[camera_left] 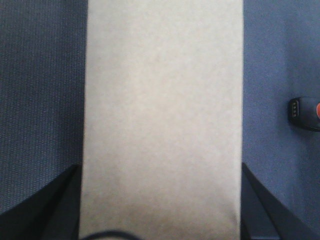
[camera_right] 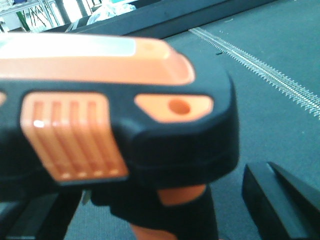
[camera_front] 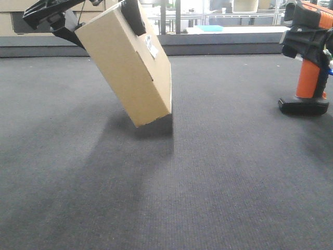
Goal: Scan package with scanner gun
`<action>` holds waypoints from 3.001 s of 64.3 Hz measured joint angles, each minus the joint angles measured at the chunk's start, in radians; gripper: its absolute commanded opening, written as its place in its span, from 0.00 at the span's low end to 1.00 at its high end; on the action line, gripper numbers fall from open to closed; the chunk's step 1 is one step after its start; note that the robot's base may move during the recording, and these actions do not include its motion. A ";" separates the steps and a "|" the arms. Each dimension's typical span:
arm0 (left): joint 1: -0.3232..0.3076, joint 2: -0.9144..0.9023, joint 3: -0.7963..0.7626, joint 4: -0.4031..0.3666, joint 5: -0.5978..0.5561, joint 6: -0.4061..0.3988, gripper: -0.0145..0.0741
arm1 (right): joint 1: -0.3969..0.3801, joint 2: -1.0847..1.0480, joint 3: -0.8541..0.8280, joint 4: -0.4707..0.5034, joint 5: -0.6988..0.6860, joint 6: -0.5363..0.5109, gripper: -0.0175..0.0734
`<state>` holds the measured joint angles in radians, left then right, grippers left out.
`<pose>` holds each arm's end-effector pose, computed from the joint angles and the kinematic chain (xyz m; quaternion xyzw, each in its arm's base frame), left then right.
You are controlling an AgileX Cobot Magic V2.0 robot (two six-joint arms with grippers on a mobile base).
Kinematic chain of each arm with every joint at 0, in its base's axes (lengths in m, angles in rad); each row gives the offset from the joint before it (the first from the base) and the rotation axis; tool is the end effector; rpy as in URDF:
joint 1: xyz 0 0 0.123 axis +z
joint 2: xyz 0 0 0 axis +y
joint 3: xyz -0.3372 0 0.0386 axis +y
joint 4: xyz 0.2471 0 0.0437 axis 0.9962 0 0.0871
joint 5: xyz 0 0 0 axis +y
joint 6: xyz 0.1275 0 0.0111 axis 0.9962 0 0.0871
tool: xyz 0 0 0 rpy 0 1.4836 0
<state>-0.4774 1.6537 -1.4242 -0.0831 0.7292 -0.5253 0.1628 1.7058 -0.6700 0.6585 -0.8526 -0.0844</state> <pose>0.3514 -0.1898 0.3445 -0.0421 0.9379 -0.1966 0.2826 0.3630 -0.0001 0.2376 0.2324 0.7347 -0.0122 0.6372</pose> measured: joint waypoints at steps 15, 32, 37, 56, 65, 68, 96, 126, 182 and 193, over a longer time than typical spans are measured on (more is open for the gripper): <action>0.000 0.000 0.000 0.000 0.000 0.000 0.04 | 0.000 0.000 0.000 0.000 -0.012 0.000 0.81; 0.000 0.000 0.000 0.000 0.000 0.000 0.04 | 0.000 0.000 0.000 0.000 -0.024 0.000 0.62; 0.000 0.000 0.000 0.000 0.000 0.000 0.04 | 0.000 0.000 0.000 0.000 -0.027 0.000 0.43; 0.000 0.000 0.000 0.000 0.000 0.000 0.04 | 0.000 0.002 -0.004 0.000 -0.031 -0.001 0.02; 0.000 0.000 0.000 0.000 0.000 0.000 0.04 | 0.000 -0.007 -0.004 0.000 -0.027 -0.075 0.02; 0.000 0.000 0.000 0.000 0.000 0.000 0.04 | 0.002 -0.015 -0.004 0.000 -0.013 -0.125 0.02; 0.000 0.000 0.000 0.000 0.000 0.000 0.04 | 0.002 -0.219 -0.004 0.006 0.007 -0.506 0.02; 0.000 0.000 0.000 -0.008 0.000 0.000 0.04 | 0.002 -0.241 -0.004 0.006 0.041 -0.804 0.02; 0.000 0.000 0.000 -0.035 0.057 0.000 0.04 | 0.002 -0.239 -0.004 -0.003 0.017 -0.928 0.01; 0.000 0.000 0.000 -0.098 0.055 0.000 0.04 | 0.009 -0.239 -0.004 -0.022 0.019 -0.928 0.01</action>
<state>-0.4774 1.6537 -1.4242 -0.1810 0.7845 -0.5253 0.1717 1.4665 -0.6737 0.6367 -0.8338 -1.0126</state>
